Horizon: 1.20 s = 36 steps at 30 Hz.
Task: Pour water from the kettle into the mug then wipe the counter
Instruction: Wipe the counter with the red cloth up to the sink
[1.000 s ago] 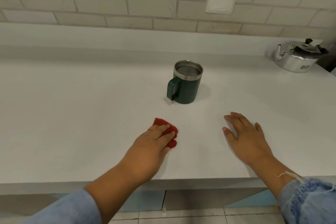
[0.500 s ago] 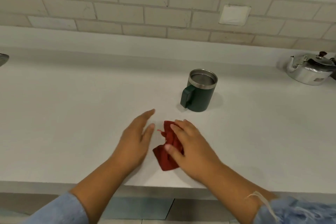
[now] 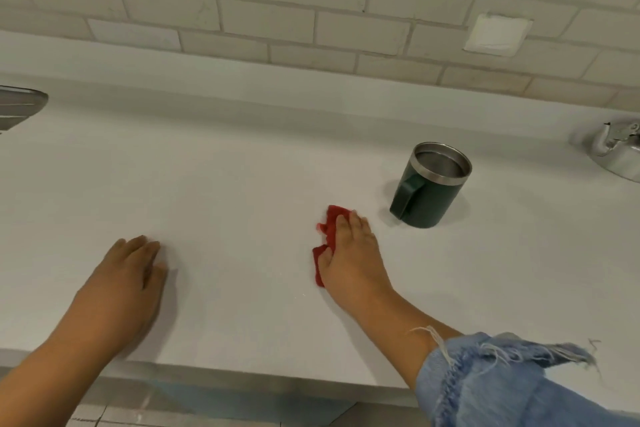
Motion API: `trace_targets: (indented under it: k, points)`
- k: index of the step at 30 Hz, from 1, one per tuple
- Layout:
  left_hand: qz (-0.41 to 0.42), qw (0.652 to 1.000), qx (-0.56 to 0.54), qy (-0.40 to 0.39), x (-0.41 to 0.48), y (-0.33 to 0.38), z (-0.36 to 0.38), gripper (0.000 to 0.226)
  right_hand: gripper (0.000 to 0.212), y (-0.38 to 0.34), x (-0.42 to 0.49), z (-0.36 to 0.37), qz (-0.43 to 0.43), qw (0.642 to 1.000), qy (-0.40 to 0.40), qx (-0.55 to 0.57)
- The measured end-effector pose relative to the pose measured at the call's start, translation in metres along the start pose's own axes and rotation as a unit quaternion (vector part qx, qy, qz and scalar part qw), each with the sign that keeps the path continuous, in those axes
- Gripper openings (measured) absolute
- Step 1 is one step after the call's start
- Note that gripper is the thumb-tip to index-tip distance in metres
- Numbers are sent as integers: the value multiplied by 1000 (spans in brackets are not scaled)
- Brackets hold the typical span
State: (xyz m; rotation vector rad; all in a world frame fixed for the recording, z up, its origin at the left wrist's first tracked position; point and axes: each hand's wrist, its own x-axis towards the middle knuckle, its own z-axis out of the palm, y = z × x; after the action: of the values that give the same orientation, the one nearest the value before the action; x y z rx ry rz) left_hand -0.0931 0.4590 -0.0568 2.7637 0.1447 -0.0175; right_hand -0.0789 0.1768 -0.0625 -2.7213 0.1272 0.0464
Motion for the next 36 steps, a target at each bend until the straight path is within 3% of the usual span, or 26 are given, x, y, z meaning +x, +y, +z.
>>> trace_targets:
  k: [3, 5, 7, 10, 12, 14, 15, 18, 20, 22, 23, 24, 26, 28, 32, 36]
  points:
    - [-14, 999, 32, -22, 5, -14, -1, 50, 50, -23, 9, 7, -70, 989, -8, 127]
    - [-2, 997, 68, -34, 6, -17, 2, 54, 44, -29, 15, -1, -58, 964, 25, 257]
    - [3, 995, 88, -43, 6, -17, 3, 57, 38, -25, 28, -11, -16, 943, 103, 316]
    - [4, 995, 85, -47, 6, -17, 0, 57, 38, -7, 68, -13, 90, 950, 176, 241]
    - [12, 995, 83, -45, 8, -19, -2, 55, 50, -2, 88, -4, 164, 975, 120, 93]
    - [14, 996, 77, -48, 9, -22, -3, 54, 60, -8, 95, 4, 141, 988, 65, -14]
    - [14, 996, 75, -51, 9, -23, -4, 53, 57, -14, 96, 8, 99, 994, 55, -4]
    - [20, 996, 69, -55, 11, -26, -6, 52, 45, -36, 95, 11, 3, 981, 32, 194]
    - [29, 995, 72, -54, 11, -28, -8, 52, 43, -46, 106, 5, 27, 925, 32, 378]
    - [34, 995, 72, -54, 12, -29, -10, 53, 42, -42, 125, -7, 79, 858, 101, 497]
    - [35, 995, 73, -54, 12, -29, -12, 54, 40, -33, 138, -15, 113, 863, 149, 469]
    - [38, 995, 74, -52, 12, -29, -13, 55, 36, -20, 152, -21, 147, 894, 181, 383]
    - [43, 995, 78, -47, 12, -29, -14, 56, 39, 5, 174, -25, 220, 961, 130, 103]
    - [42, 995, 82, -41, 10, -28, -14, 56, 50, 11, 185, -18, 226, 972, 61, -28]
    - [40, 995, 80, -32, 10, -27, -14, 55, 48, -26, 191, 2, 15, 1000, 15, -3]
    - [42, 995, 81, -31, 10, -27, -13, 55, 49, -69, 170, 17, -142, 987, -72, 35]
